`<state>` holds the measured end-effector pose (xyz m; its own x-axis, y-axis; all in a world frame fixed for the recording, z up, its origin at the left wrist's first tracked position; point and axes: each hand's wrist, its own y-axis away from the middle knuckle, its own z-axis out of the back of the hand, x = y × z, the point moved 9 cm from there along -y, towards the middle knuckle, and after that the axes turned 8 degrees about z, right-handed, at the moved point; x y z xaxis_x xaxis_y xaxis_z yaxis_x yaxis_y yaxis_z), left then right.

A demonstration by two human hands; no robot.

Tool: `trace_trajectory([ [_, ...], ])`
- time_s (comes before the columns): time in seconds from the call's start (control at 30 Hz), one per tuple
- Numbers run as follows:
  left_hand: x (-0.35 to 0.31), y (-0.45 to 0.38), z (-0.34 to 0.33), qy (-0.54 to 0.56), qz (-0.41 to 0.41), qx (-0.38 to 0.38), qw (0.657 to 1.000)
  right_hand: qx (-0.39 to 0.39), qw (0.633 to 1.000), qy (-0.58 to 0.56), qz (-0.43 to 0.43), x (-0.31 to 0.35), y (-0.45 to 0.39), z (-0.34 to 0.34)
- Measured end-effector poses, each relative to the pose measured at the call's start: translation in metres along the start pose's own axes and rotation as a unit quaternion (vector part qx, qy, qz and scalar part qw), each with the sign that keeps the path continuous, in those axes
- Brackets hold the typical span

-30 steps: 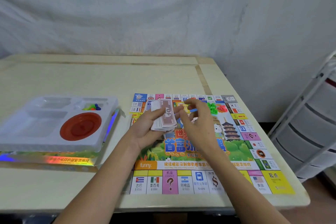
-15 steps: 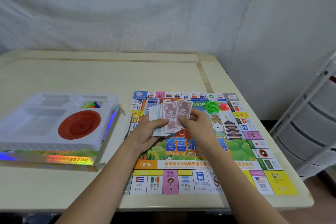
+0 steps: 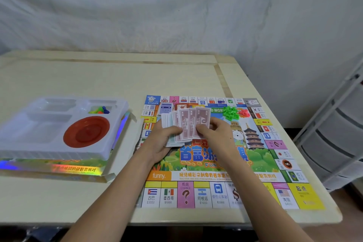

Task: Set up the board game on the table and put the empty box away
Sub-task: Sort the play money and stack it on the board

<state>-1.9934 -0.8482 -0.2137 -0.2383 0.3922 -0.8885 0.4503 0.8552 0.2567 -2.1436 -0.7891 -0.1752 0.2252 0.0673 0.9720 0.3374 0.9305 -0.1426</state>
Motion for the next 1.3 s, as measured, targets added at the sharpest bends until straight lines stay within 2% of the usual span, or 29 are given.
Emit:
trace_trajectory([
  [0.17,-0.001,0.002,-0.001,-0.009,-0.020,-0.008,1.000,0.038,0.999,0.013,0.014,0.001,0.001,-0.007],
  [0.47,0.002,0.003,-0.001,-0.016,0.010,-0.010,1.000,-0.029,1.000,0.006,0.008,-0.003,-0.002,0.009],
  [0.77,0.001,0.006,-0.005,-0.025,-0.005,-0.004,1.000,0.029,1.000,-0.001,0.007,0.001,0.004,-0.003],
  [0.93,0.003,0.006,-0.005,-0.022,0.027,0.006,0.999,-0.008,0.998,0.057,0.026,0.005,0.000,0.006],
  [1.03,0.003,0.006,-0.005,-0.027,0.034,0.009,0.999,-0.031,0.999,0.037,0.016,-0.001,-0.001,0.014],
  [1.2,0.002,0.006,-0.005,-0.043,0.019,-0.001,0.999,0.010,1.000,0.021,0.006,-0.001,0.001,0.006],
  [1.3,0.001,0.005,-0.003,-0.037,0.016,-0.019,0.999,-0.004,0.999,0.031,0.023,0.002,0.001,0.006],
])
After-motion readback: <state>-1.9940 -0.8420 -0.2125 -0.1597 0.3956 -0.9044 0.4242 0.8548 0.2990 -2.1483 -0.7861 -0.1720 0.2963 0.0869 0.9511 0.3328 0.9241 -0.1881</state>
